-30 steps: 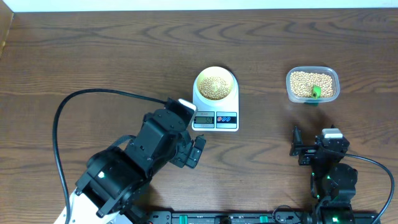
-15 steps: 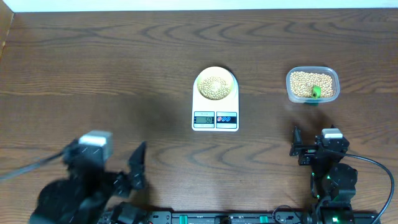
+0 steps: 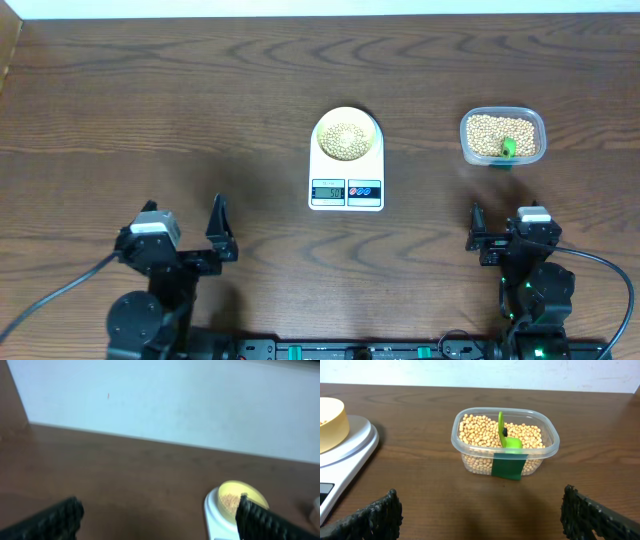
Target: Scoop item into bowl and weigh 50g on scale
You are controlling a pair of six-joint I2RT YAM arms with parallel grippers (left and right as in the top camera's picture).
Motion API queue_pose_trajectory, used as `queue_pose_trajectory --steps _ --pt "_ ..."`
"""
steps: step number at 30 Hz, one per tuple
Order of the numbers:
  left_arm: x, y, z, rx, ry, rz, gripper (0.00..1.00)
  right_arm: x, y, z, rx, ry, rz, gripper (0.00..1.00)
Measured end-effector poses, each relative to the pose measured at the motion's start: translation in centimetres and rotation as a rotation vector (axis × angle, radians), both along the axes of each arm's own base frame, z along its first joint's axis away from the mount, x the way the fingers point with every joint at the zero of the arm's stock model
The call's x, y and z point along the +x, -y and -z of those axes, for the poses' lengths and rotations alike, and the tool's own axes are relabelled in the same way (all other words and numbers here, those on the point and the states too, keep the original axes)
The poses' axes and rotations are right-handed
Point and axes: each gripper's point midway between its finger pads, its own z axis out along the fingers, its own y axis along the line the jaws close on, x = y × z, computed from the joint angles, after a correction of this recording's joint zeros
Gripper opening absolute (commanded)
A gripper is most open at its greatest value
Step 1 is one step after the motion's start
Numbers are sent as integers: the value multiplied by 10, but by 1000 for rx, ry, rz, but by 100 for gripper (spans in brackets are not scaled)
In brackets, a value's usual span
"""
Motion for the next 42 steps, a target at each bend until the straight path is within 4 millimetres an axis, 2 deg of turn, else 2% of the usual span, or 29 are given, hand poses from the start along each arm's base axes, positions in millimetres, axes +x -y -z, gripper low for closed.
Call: queue_pose_trajectory --steps 8,20,24,28,31,42 --pt "5 4 38 -18 79 33 99 0 0 0 0 0 0 99" --pt "11 46 65 -40 93 271 99 0 0 0 0 0 0 99" --pt "15 57 88 -55 68 328 99 0 0 0 0 0 0 99" --pt "20 61 116 -104 16 342 99 0 0 0 0 0 0 99" --pt "21 63 130 -127 -11 348 99 0 0 0 0 0 0 99" --pt "29 45 131 -124 11 227 99 0 0 0 0 -1 0 99"
